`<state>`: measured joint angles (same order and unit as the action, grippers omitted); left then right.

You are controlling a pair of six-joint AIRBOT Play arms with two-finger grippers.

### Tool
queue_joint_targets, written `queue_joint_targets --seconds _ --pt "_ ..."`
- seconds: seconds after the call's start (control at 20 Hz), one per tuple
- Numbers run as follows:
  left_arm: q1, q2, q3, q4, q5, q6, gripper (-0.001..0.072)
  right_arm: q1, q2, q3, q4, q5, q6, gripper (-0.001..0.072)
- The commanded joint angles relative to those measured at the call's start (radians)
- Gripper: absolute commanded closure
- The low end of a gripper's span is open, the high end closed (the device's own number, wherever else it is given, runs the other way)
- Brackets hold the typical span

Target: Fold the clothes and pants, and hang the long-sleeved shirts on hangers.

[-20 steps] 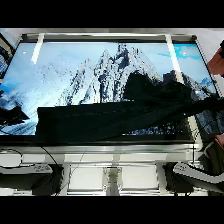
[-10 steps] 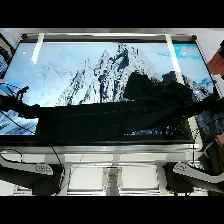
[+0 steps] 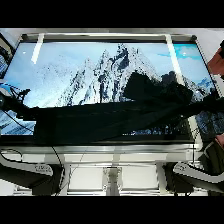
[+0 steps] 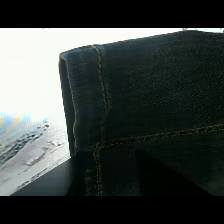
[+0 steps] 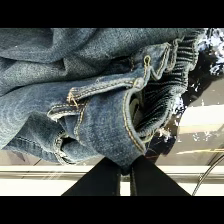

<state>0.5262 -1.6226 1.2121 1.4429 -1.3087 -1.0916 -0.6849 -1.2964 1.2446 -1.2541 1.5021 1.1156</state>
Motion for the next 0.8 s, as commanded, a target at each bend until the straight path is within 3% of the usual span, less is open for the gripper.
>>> queue_joint_targets --seconds 0.0,0.75 --pt "0.000 0.021 0.000 0.019 0.010 0.027 0.0327 0.000 0.000 0.001 0.004 -0.003 0.001 0.0685" --pt "-0.002 0.026 0.000 -0.029 0.029 0.090 0.0349 0.000 0.000 0.001 0.004 -0.002 0.001 0.0685"
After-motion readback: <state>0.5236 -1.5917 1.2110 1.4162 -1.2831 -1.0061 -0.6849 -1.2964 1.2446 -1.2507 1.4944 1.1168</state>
